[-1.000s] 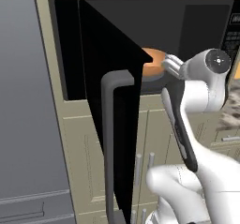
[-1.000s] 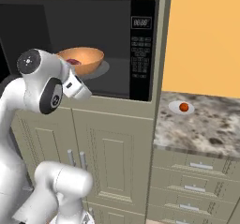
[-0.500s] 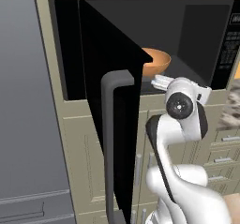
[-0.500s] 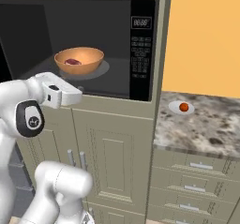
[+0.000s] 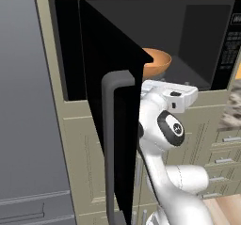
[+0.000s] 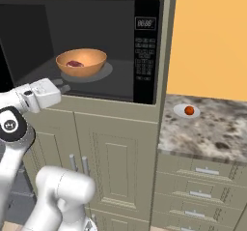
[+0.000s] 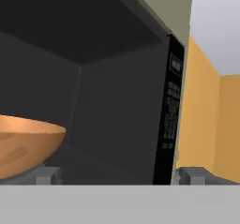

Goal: Remove the apple from the bowl and place it on the small plate. Then place the bowl with only the steak in the microwave, close the door, and press the start button to microwave the steak.

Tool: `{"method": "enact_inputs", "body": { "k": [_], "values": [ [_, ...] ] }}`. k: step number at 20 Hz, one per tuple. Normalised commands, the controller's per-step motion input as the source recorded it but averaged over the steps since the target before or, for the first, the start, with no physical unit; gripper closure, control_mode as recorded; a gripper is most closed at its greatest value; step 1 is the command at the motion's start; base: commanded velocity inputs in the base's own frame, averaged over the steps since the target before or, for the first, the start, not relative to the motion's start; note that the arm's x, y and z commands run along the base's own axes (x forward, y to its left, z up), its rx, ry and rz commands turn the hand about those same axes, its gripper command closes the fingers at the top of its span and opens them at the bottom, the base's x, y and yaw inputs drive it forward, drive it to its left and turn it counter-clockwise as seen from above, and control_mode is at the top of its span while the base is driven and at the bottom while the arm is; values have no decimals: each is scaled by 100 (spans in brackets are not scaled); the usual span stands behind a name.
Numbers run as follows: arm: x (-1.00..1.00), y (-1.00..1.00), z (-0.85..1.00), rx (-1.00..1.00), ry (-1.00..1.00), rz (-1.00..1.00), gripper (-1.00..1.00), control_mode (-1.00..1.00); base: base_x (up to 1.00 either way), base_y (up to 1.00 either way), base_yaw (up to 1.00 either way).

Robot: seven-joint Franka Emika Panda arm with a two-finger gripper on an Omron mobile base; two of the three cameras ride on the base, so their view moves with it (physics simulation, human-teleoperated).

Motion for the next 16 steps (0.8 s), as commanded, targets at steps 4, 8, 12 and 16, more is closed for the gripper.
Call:
{"method": "enact_inputs", "body": {
  "k": [4,8,12,16],
  "values": [
    [0,0,-69,-39,-26,-46,-100,-100,0,0,0],
    [0,-2,-52,-37,-11,-30,-100,-100,0,0,0],
    [-28,46,-38,-25,-17,-6,-100,-100,0,0,0],
    [-39,81,-25,-11,-1,4,-100,-100,0,0,0]
  ]
}}
